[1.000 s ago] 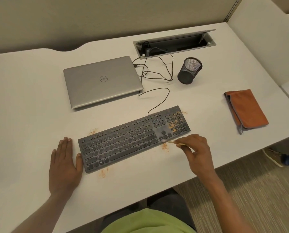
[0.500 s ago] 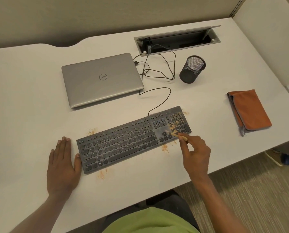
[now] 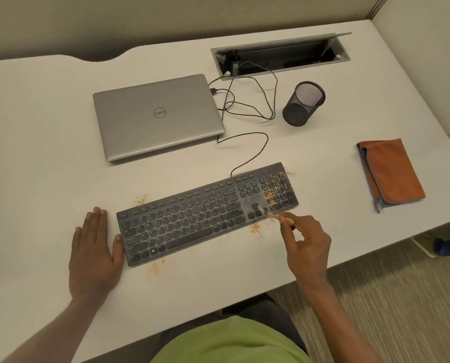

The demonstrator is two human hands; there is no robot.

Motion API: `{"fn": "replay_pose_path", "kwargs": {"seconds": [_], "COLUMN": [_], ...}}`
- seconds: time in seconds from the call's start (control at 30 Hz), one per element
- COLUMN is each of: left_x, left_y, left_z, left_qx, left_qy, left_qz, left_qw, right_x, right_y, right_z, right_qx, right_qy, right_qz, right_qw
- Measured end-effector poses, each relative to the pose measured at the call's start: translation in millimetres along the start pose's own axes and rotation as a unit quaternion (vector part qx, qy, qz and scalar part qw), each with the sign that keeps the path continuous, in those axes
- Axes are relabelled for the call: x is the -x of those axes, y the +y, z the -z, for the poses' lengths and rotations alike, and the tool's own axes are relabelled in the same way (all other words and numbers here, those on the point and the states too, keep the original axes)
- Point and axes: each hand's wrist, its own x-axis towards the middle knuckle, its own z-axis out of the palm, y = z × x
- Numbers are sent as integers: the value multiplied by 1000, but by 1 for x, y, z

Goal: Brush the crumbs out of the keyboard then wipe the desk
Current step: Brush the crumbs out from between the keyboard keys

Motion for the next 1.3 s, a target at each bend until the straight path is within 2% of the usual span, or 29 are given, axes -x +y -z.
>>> {"fn": "replay_pose_path", "kwargs": {"seconds": [0.23, 0.43, 0.7, 0.9, 1.1, 1.3], "left_x": [-1, 0, 0, -1, -1, -1], "left_y": [-1, -3, -2, -4, -2, -3], "left_z": [1, -1, -1, -2, -2, -1], "left_qx": [5, 6, 8, 3, 9, 6], "left_qy": [0, -3, 10, 17, 23, 16], "left_qz": [-2, -7, -10, -16, -10, -9], "left_qw": [1000, 1000, 1000, 1000, 1000, 1000], "right_x": [-7, -10, -36, -38, -60, -71], "right_y": [-7, -5, -15, -5, -14, 0], "right_z": [2, 0, -5, 3, -5, -19], "right_qx": [-3, 5, -18, 42, -18, -13], "right_qy": [29, -12, -14, -53, 10, -21], "right_qz": [-3, -21, -10, 2, -4, -4], "right_qw": [1000, 1000, 1000, 998, 1000, 1000]}}
